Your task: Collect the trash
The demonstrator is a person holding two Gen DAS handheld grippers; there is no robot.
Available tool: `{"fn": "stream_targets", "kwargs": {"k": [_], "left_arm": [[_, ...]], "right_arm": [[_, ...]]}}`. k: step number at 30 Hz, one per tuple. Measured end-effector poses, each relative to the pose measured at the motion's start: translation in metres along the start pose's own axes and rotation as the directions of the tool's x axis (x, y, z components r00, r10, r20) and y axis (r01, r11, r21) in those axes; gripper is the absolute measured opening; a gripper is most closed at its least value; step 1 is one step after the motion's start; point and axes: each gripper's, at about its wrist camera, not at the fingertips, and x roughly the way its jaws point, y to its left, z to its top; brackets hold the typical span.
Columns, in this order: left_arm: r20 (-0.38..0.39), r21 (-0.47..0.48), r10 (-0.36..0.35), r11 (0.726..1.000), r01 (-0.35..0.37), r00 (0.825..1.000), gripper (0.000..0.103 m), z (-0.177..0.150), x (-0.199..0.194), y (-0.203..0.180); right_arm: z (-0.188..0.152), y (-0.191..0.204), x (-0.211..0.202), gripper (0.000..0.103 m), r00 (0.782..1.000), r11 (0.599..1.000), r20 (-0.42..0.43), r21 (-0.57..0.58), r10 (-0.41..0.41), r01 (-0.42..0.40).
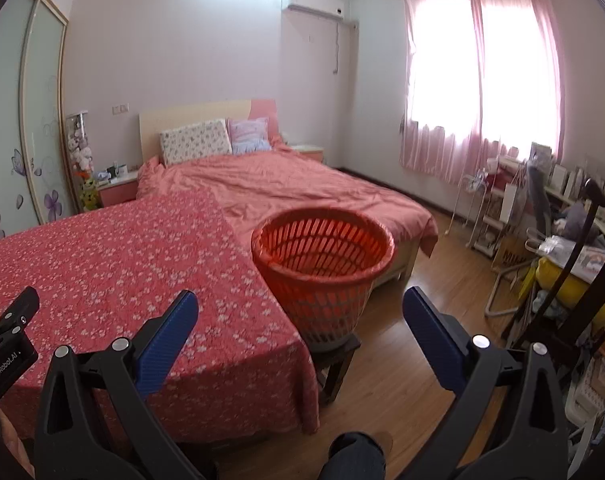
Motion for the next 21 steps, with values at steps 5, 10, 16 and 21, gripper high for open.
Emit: {"fn": "stream_targets", "kwargs": {"k": [5, 10, 16, 21], "left_arm": [[-0.014, 0.004, -0.003, 1.0, 0.003, 1.0, 0.099, -0.002, -0.001, -0.002], [0.002, 0.023, 0.009, 1.0, -0.009, 1.0, 0.099, -0.001, -0.008, -0.01], [0.018, 0.043, 0.012, 0.999, -0.013, 1.0, 0.099, 0.0, -0.015, -0.019], [0.025, 0.055, 0.0, 0.998, -0.001, 1.0, 0.099, -0.001, -0.019, -0.026]], "right_arm": [[-0.007, 0.002, -0.004, 0.101, 0.999, 1.0, -0.032, 0.007, -0.002, 0.002], [-0.006, 0.001, -0.007, 0.101, 0.999, 0.999, -0.029, 0.009, -0.035, 0.035], [-0.005, -0.003, -0.008, 0.101, 0.997, 0.997, -0.037, 0.017, -0.069, 0.07], [-0.006, -0.002, -0.009, 0.101, 0.997, 0.998, -0.036, 0.015, -0.064, 0.064]]}}
